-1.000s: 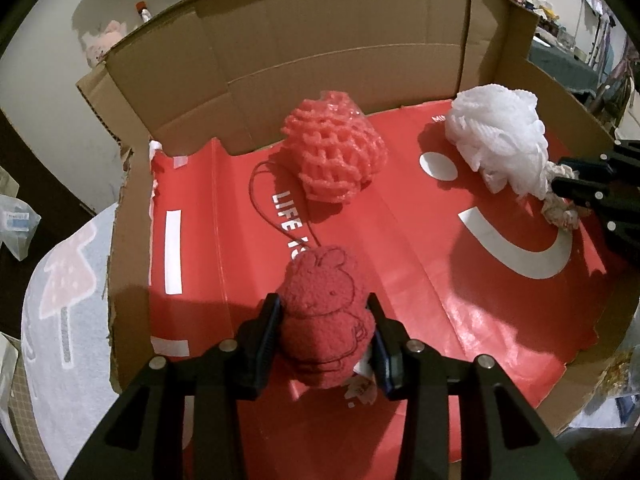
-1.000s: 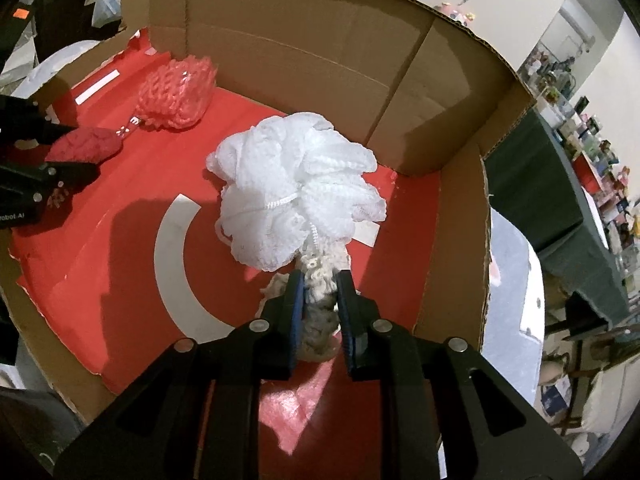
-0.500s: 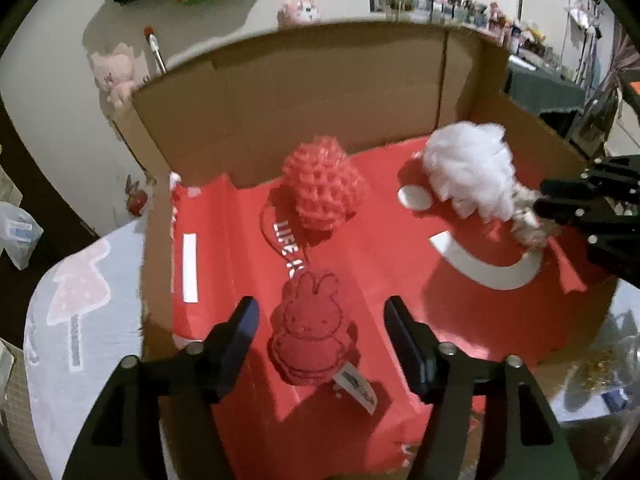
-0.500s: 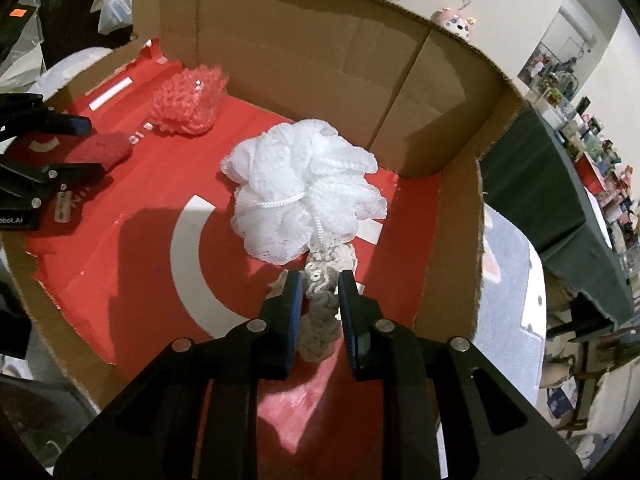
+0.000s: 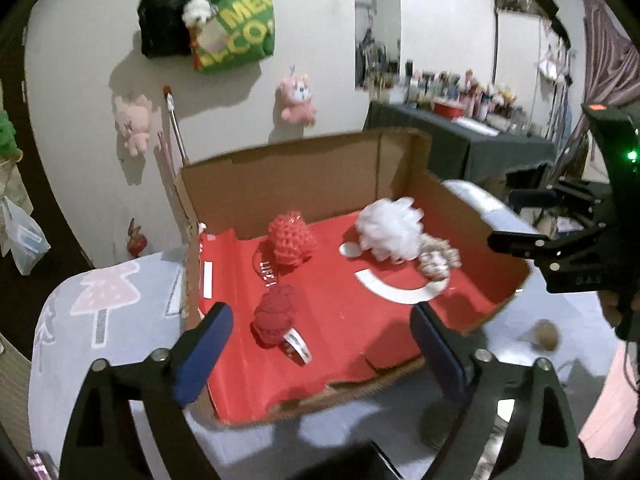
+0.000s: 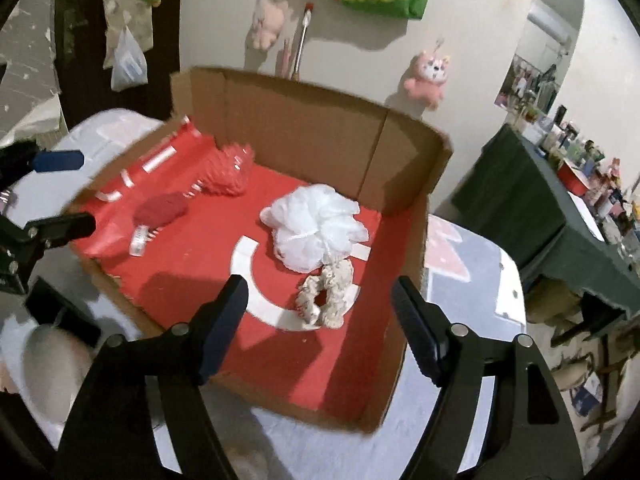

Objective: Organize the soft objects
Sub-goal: 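Withdraw both grippers from the box toward the remaining items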

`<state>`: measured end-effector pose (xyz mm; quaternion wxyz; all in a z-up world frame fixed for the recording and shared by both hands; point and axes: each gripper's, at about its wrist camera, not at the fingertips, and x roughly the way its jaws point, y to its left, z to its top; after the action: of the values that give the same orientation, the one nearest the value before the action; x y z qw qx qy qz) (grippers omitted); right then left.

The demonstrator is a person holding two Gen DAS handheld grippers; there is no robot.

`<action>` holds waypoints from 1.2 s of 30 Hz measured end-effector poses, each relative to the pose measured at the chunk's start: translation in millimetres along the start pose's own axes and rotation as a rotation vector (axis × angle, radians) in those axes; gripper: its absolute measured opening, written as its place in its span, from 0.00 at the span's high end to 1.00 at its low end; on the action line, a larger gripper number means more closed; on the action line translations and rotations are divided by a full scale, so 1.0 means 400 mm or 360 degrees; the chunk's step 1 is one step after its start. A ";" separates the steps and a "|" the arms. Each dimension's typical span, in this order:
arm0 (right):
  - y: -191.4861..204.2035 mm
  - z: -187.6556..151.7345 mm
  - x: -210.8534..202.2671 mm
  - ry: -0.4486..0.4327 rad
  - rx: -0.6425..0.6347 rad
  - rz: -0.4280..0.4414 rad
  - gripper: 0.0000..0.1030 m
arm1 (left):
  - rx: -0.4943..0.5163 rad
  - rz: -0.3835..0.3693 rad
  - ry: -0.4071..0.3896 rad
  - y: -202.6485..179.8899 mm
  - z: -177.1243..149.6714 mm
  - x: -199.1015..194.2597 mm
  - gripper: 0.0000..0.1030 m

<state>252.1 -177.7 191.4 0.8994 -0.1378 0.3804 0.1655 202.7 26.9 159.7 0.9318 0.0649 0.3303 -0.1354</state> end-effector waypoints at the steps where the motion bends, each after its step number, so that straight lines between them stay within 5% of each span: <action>1: 0.006 -0.009 -0.033 -0.0037 0.0016 0.0006 0.29 | -0.0007 0.0001 -0.0047 -0.007 -0.010 -0.031 0.07; 11: 0.083 -0.122 -0.258 -0.0322 0.0066 0.0004 0.26 | -0.0069 -0.0030 -0.0331 -0.075 -0.113 -0.230 0.00; 19: 0.147 -0.250 -0.359 -0.0544 0.0166 -0.0004 0.16 | -0.0129 -0.0037 -0.0408 -0.110 -0.216 -0.287 0.00; 30: 0.183 -0.399 -0.316 -0.0521 0.0351 0.0085 0.15 | -0.0151 0.0061 -0.0425 -0.147 -0.347 -0.272 0.00; 36: 0.203 -0.463 -0.275 -0.0503 0.0397 0.0002 0.15 | -0.0162 0.0107 -0.0459 -0.154 -0.393 -0.255 0.00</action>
<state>29.1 -194.6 137.0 0.9579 0.0026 0.2521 0.1372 14.5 22.6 100.6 0.9757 0.0084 0.1971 -0.0950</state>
